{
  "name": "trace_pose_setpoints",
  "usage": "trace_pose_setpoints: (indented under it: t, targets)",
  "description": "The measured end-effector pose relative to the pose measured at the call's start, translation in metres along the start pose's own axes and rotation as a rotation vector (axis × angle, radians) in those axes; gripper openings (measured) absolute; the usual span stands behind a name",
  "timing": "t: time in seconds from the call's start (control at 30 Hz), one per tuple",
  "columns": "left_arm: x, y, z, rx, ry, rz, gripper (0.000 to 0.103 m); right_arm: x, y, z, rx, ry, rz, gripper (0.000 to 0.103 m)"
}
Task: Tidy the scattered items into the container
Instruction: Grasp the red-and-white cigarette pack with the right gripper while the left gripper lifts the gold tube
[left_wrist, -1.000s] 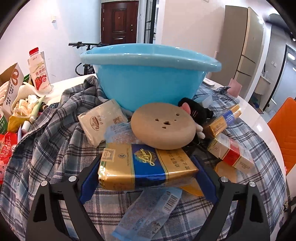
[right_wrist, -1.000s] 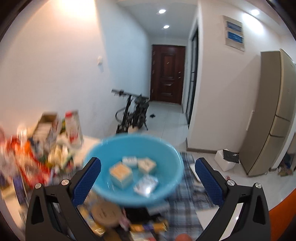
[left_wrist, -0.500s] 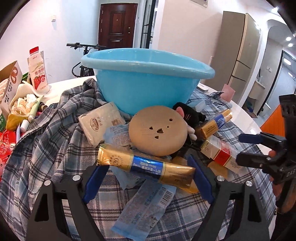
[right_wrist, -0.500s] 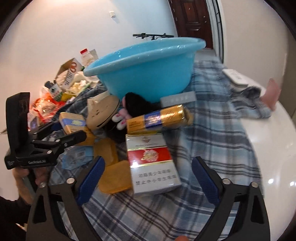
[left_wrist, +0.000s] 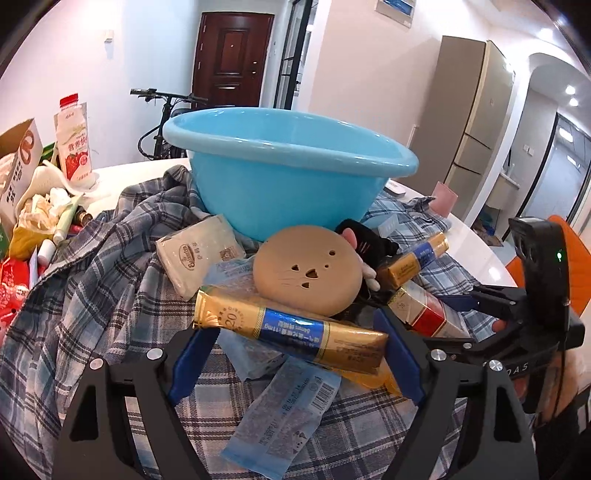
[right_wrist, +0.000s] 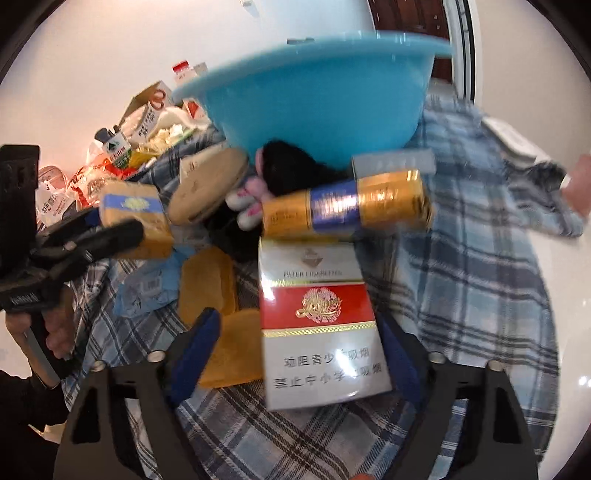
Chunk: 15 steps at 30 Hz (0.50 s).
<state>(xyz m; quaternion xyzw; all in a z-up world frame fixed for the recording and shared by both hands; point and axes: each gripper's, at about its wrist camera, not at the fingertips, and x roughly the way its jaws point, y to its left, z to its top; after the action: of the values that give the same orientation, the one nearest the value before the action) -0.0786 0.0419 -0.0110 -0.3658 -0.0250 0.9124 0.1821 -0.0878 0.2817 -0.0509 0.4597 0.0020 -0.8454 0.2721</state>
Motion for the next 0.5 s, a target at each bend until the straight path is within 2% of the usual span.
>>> trace_pose_setpoints:
  t: [0.1,0.17,0.23,0.33,0.5]
  targets:
    - [0.0,0.002,0.0,-0.008,0.004,-0.007,0.084,0.0,-0.001,0.0,0.012,-0.001,0.01,0.081]
    - [0.0,0.001,0.0,-0.006,0.003,-0.006,0.084,-0.001,-0.004,0.0,0.031,-0.003,0.035,0.06]
    - [-0.001,0.001,0.0,-0.006,0.001,-0.006,0.084,-0.003,-0.007,-0.001,0.053,-0.011,0.06,0.06]
    - [-0.001,0.0,0.0,-0.005,-0.001,-0.006,0.084,-0.005,-0.008,-0.003,0.064,-0.013,0.048,0.06]
    - [-0.003,0.001,0.0,-0.009,-0.008,-0.015,0.084,-0.025,-0.002,-0.003,0.077,-0.063,0.051,0.06]
